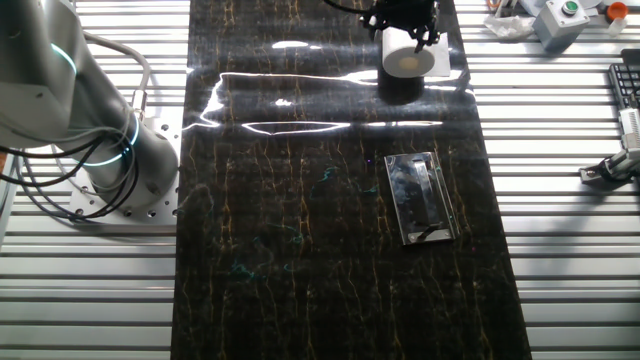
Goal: Put the toilet paper on its holder
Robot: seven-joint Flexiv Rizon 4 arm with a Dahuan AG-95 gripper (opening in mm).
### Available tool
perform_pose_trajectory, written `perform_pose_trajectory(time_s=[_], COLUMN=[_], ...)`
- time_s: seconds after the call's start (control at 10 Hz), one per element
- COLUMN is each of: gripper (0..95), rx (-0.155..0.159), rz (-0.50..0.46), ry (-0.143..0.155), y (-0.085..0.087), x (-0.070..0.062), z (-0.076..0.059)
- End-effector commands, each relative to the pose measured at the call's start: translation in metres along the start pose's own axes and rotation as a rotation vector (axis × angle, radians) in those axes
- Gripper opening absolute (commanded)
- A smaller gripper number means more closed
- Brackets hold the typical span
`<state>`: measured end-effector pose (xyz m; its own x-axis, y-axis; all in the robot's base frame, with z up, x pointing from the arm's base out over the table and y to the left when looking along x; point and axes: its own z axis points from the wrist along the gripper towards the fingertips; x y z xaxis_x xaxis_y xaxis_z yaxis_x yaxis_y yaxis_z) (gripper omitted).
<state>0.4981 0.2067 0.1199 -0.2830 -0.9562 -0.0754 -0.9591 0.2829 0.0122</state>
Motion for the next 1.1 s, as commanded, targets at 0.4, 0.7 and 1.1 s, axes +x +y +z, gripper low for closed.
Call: perform_pose_trajectory(time_s=[0.4,0.7,1.1], gripper=[95.0,95.0,95.0], rx=[0.016,0.038,0.070], rz=[-0.080,-0.095,-0.153], ry=[0.004,-0.003,-0.016], y=[-0.011,-0.016,-0.021], x=[-0.026,-0.053,-0.071], z=[-0.001,0.010,0.021])
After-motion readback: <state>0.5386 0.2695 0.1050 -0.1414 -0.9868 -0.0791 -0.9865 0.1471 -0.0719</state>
